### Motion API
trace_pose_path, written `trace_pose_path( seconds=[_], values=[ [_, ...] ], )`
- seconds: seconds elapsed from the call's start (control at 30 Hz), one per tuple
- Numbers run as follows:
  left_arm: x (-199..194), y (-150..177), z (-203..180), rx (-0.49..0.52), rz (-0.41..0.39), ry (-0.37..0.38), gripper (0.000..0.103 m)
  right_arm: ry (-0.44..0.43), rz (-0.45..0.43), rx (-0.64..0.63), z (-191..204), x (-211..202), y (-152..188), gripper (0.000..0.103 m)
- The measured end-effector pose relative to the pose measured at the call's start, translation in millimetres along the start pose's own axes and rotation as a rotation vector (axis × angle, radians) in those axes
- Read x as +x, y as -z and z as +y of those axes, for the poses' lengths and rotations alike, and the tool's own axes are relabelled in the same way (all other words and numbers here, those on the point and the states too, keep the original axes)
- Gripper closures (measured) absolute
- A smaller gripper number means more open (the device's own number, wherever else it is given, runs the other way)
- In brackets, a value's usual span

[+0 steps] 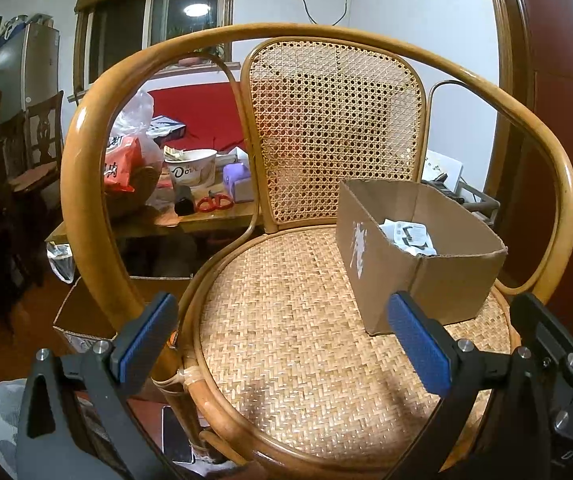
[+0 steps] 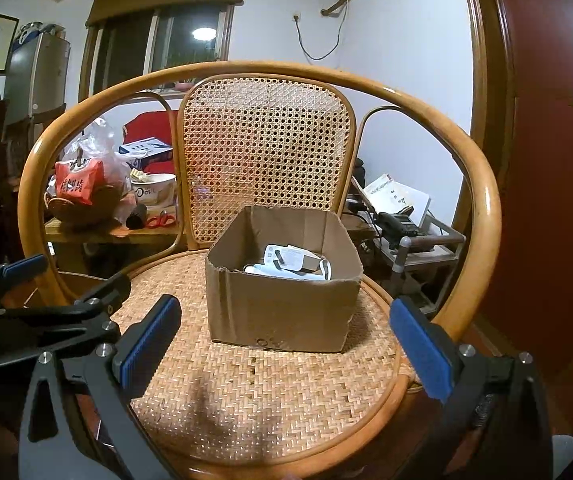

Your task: Organize rigid objects

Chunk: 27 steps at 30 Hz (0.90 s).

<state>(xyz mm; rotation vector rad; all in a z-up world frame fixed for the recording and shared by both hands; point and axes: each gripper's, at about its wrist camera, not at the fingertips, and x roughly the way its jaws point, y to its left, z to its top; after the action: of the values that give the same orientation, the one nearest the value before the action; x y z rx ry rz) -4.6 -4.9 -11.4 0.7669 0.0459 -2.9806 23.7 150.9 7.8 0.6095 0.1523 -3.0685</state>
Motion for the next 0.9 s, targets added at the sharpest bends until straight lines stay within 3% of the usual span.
trace_pose_path(
  seconds=[0.9],
  values=[
    [3.2,0.6,2.7,0.014,0.007,0.008,0.0,0.008,-0.011,-0.003,-0.3,-1.3,-0.6,0.0]
  ],
)
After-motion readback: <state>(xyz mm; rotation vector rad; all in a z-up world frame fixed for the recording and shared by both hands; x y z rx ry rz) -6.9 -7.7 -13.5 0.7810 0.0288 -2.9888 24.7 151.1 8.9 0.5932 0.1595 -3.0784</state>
